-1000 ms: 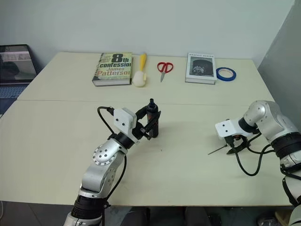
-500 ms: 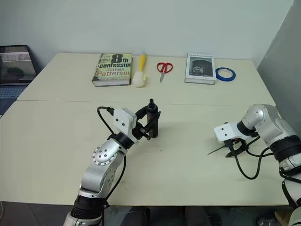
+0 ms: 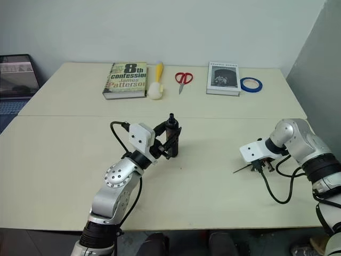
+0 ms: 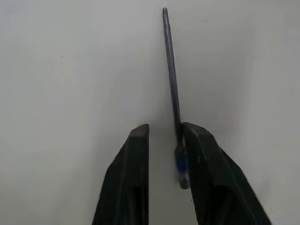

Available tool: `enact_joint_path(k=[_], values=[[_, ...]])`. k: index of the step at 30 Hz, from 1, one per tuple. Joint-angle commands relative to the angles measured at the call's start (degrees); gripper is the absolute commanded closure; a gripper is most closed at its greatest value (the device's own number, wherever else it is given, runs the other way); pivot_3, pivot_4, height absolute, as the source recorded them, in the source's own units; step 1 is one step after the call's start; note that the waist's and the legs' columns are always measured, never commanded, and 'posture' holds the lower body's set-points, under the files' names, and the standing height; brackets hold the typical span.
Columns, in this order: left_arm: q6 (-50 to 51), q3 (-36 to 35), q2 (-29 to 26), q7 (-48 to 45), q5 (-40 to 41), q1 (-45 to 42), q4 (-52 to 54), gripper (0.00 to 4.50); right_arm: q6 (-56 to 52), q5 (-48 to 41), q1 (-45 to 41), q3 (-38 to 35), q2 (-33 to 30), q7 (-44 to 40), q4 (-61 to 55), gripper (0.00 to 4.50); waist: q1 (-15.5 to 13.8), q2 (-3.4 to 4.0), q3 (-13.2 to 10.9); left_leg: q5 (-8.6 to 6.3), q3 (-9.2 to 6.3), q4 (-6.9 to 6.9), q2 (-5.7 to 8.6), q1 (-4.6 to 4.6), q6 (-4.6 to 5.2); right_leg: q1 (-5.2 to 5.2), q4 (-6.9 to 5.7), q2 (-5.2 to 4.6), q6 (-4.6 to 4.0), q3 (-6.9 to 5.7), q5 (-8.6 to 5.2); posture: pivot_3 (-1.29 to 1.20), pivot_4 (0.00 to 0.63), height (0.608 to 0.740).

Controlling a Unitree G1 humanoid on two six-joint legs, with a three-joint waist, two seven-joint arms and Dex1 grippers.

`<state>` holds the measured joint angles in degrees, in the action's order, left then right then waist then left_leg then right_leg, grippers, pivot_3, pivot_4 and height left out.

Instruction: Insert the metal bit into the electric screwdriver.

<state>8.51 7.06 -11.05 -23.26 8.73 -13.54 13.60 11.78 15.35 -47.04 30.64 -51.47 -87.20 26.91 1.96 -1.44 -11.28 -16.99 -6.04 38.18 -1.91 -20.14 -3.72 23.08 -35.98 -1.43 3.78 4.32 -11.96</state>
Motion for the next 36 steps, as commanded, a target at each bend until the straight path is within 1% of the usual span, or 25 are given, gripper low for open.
enact_joint_path(k=[1, 2, 3, 9, 14, 18, 20, 23, 26, 28, 30, 33, 36], values=[[-0.5, 0.6, 0.2, -0.3, 0.0, -0.2, 1.3, 2.84, -0.5, 2.4, -0.5, 0.7, 0.7, -1.6, 1.0, 4.33, 0.0, 0.0, 0.0, 0.06, 0.0, -0.01, 0.0, 0.01, -0.04, 0.0, 0.0, 0.0, 0.0, 0.0, 0.0, 0.0, 0.15, 0.74], [-0.6, 0.6, 0.2, -0.3, -0.1, -0.3, 1.2, 2.84, -0.7, 2.4, -0.7, 0.6, 0.9, -1.9, 0.8, 4.47, 0.0, 0.0, 0.0, 0.09, 0.0, -0.01, 0.0, 0.01, -0.05, 0.0, -0.01, 0.0, 0.0, 0.01, 0.01, 0.0, 0.15, 0.74], [-0.7, 0.6, 0.2, -0.3, -0.1, -0.3, 1.1, 2.84, -1.0, 2.4, -0.9, 0.4, 1.1, -2.2, 0.6, 4.5, 0.0, 0.0, 0.0, 0.12, -0.01, -0.02, 0.0, 0.02, -0.04, 0.0, -0.02, 0.01, 0.0, 0.01, 0.01, 0.0, 0.15, 0.74], [-1.2, 0.6, 0.0, -0.6, -0.2, -1.0, 1.1, 2.84, -3.3, 0.6, -1.6, -1.4, 1.1, -3.1, -0.6, 4.5, 0.1, 0.0, 0.0, 0.14, 0.0, -0.02, 0.0, 0.03, -0.03, 0.0, -0.02, 0.02, -0.01, 0.05, 0.06, 0.0, 0.15, 0.74], [-0.2, -0.1, 0.1, -1.5, 1.2, -4.3, 1.9, 2.84, -7.7, -4.8, -2.9, -6.4, -0.1, -2.7, -4.8, 4.5, 0.1, 0.14, -0.1, 0.15, -0.02, -0.04, 0.03, -0.13, -0.03, 0.12, -0.03, 0.01, -0.02, 0.06, 0.09, 0.0, 0.15, 0.74], [1.3, -0.7, 1.0, -1.7, 2.7, -7.7, 2.4, 2.84, -13.1, -9.4, -1.9, -11.0, -1.3, -2.2, -9.7, 4.5, -0.1, 0.16, -0.1, 0.14, -0.11, -0.13, 0.06, -0.27, -0.03, 0.2, -0.02, 0.01, 0.1, 0.04, 0.16, 0.0, 0.15, 0.74], [2.0, -0.8, 1.9, -1.6, 3.7, -9.8, 2.2, 2.84, -18.7, -12.9, -0.5, -14.8, -1.9, -0.6, -13.6, 4.5, -0.1, 0.16, -0.1, 0.14, -0.12, -0.15, 0.06, -0.3, -0.03, 0.21, 0.01, 0.0, 0.14, 0.01, 0.15, 0.0, 0.15, 0.74], [1.7, -0.5, 3.3, -1.0, 3.9, -11.2, 0.6, 2.84, -30.1, -19.7, 2.0, -22.1, -1.0, 3.6, -20.2, 4.5, -0.3, 0.16, -0.1, 0.13, -0.18, -0.18, 0.09, -0.48, -0.04, 0.27, 0.06, -0.04, -0.01, -0.04, 0.14, 0.0, 0.15, 0.74], [-0.6, 0.2, 4.5, 0.2, 1.8, -10.6, -2.2, 2.84, -40.4, -27.3, 4.4, -31.3, 3.8, 12.5, -26.1, 4.5, -0.3, 0.16, -0.1, 0.13, -0.19, -0.19, 0.14, -0.63, -0.04, 0.39, 0.08, -0.13, -0.02, -0.1, 0.13, 0.0, 0.15, 0.74], [-1.8, 0.4, 5.1, 1.1, 0.7, -10.0, -3.4, 2.84, -45.0, -31.4, 6.6, -35.7, 6.3, 16.6, -30.6, 4.5, -0.3, 0.15, -0.1, 0.13, -0.19, -0.21, 0.16, -0.64, -0.04, 0.4, 0.09, -0.14, -0.02, -0.12, 0.13, 0.0, 0.15, 0.74], [-2.7, 0.7, 5.4, 1.3, -0.1, -9.5, -4.0, 2.84, -48.8, -33.8, 8.3, -38.4, 8.5, 21.1, -34.8, 4.5, -0.3, 0.15, -0.1, 0.13, -0.21, -0.22, 0.16, -0.65, -0.04, 0.4, 0.08, -0.14, -0.02, -0.14, 0.12, 0.0, 0.15, 0.74], [-4.9, 1.1, 5.4, 1.7, -1.5, -7.7, -5.7, 2.84, -53.6, -38.7, 10.3, -42.9, 14.9, 30.5, -41.4, 4.5, -0.3, 0.15, -0.1, 0.13, -0.2, -0.18, 0.17, -0.67, -0.04, 0.4, 0.07, -0.14, 0.04, -0.13, 0.1, 0.0, 0.15, 0.74], [-6.3, 1.2, 5.1, 1.5, -2.2, -6.5, -7.1, 2.84, -55.9, -41.4, 10.2, -45.4, 20.5, 38.5, -45.1, 4.5, -0.2, 0.16, -0.1, 0.14, -0.21, -0.2, 0.17, -0.65, -0.03, 0.41, 0.03, -0.13, 0.18, -0.13, 0.04, 0.0, 0.15, 0.74]])
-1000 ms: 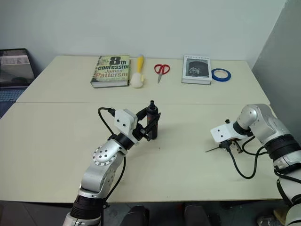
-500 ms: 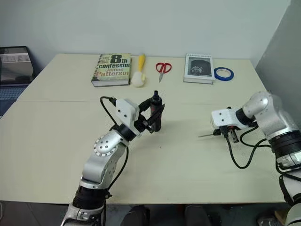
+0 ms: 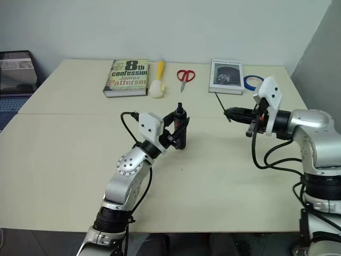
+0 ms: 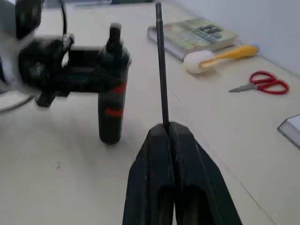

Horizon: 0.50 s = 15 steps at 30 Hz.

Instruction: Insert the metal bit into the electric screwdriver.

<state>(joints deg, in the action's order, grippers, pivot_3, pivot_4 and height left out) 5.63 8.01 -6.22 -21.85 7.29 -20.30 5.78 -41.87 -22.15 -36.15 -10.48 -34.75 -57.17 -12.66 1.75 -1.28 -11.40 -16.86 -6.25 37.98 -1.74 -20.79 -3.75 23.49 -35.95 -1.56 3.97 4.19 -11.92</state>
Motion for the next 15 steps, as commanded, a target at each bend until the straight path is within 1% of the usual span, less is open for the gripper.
enact_joint_path(k=[1, 7, 11, 15], values=[[-3.6, 0.3, 0.1, 0.0, -0.8, 0.5, 0.5, 2.84, -3.2, -4.7, -1.1, -4.5, 5.5, 11.1, -6.6, 4.5, 0.0, 0.01, 0.0, 0.0, -0.01, 0.0, 0.0, 0.01, 0.0, 0.0, -0.02, 0.01, 0.08, 0.0, -0.05, 0.0, 0.15, 0.74], [-4.7, 0.5, -0.3, -0.2, -1.5, 1.6, -1.0, 2.84, -4.9, -7.9, -2.3, -3.0, 12.1, 20.5, -10.0, 4.5, 0.0, 0.03, 0.0, 0.0, -0.02, 0.01, 0.0, 0.02, 0.0, 0.0, -0.04, 0.03, 0.1, 0.01, -0.04, 0.0, 0.15, 0.74], [-5.1, 0.4, -0.2, 0.6, -1.9, 2.3, -1.7, 2.84, -4.2, -8.6, -2.2, -1.1, 15.0, 24.4, -10.7, 4.5, 0.0, 0.05, 0.0, 0.0, -0.02, -0.02, -0.01, 0.03, 0.01, 0.0, -0.04, 0.03, 0.09, 0.01, -0.04, 0.0, 0.15, 0.74], [-4.8, 0.4, -0.2, 0.8, -1.9, 2.6, -1.1, 2.84, -4.1, -10.3, -2.0, -0.2, 16.6, 26.5, -11.1, 4.5, 0.1, 0.08, 0.1, 0.0, -0.02, -0.02, 0.0, 0.03, 0.01, 0.0, -0.04, 0.03, 0.09, 0.01, -0.05, 0.0, 0.15, 0.74]])
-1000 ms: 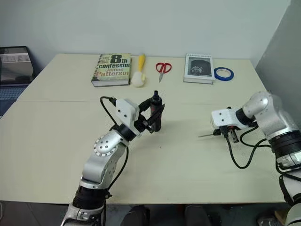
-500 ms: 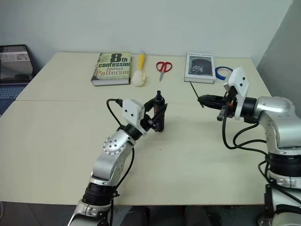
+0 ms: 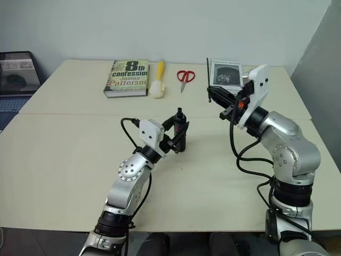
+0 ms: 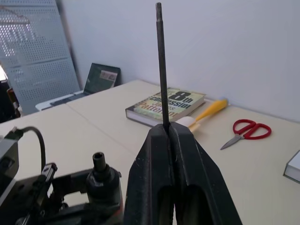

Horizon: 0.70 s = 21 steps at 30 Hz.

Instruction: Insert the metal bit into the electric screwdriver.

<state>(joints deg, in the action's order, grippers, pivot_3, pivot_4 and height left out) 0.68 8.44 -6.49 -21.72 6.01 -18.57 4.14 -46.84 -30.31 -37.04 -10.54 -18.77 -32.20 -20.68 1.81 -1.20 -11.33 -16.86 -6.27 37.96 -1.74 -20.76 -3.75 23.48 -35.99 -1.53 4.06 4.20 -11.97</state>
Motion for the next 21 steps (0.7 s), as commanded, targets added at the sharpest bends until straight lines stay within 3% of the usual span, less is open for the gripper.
enact_joint_path(k=[1, 9, 21], values=[[0.3, 0.0, 0.0, 0.8, -0.6, 0.9, 0.7, 2.84, 0.7, -2.7, -1.1, 0.0, 0.9, 1.9, -3.3, 4.5, 0.0, 0.01, 0.0, 0.0, 0.0, 0.0, 0.0, 0.0, 0.0, 0.0, 0.0, 0.0, 0.0, 0.0, 0.0, 0.0, 0.15, 0.74], [1.5, 0.1, 0.1, 0.6, 0.2, 0.7, 1.8, 2.84, 0.5, -9.2, -1.2, -0.5, 1.5, 1.9, -3.1, 4.5, 0.0, 0.02, 0.0, 0.0, -0.01, 0.0, 0.0, 0.01, 0.0, 0.0, 0.0, 0.01, -0.01, 0.0, -0.01, 0.0, 0.15, 0.74], [9.4, -0.7, -3.8, -8.4, 8.6, -1.5, 8.0, 2.84, 3.6, -13.5, -4.3, 0.1, -1.4, -4.0, 2.9, 4.5, 0.1, 0.03, 0.0, 0.0, -0.01, -0.04, 0.0, -0.04, 0.01, 0.04, 0.01, 0.01, -0.02, 0.0, -0.03, 0.0, 0.15, 0.74]])
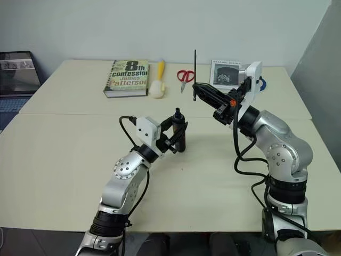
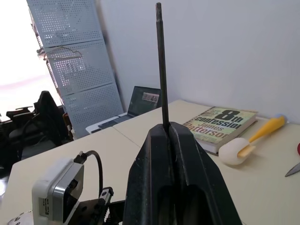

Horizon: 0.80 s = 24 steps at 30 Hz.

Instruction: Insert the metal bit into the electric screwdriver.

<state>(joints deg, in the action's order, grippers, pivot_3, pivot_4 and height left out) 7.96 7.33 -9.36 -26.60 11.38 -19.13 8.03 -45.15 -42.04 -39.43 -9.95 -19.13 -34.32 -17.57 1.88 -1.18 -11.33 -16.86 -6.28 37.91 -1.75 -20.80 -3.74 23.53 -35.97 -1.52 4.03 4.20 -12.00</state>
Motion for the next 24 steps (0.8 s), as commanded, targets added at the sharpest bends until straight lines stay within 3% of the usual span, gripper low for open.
enact_joint_path(k=[1, 24], values=[[2.7, 0.4, -1.4, -4.3, 3.8, -1.0, 4.5, 2.84, 2.0, -1.9, -2.1, -0.4, -1.3, -2.3, 0.1, 4.5, 0.0, 0.0, 0.0, 0.0, 0.0, -0.02, 0.0, 0.0, 0.0, 0.01, 0.0, 0.0, -0.02, 0.0, -0.01, 0.0, 0.15, 0.74], [6.5, 0.0, -3.9, -10.3, 7.2, -0.7, 3.6, 2.84, 4.1, -2.5, -5.1, 4.6, -2.2, -14.2, 9.1, 4.5, 0.0, 0.01, 0.0, -0.01, 0.0, -0.05, 0.0, -0.03, 0.01, 0.03, 0.05, -0.01, -0.03, -0.01, -0.06, 0.0, 0.15, 0.74]])
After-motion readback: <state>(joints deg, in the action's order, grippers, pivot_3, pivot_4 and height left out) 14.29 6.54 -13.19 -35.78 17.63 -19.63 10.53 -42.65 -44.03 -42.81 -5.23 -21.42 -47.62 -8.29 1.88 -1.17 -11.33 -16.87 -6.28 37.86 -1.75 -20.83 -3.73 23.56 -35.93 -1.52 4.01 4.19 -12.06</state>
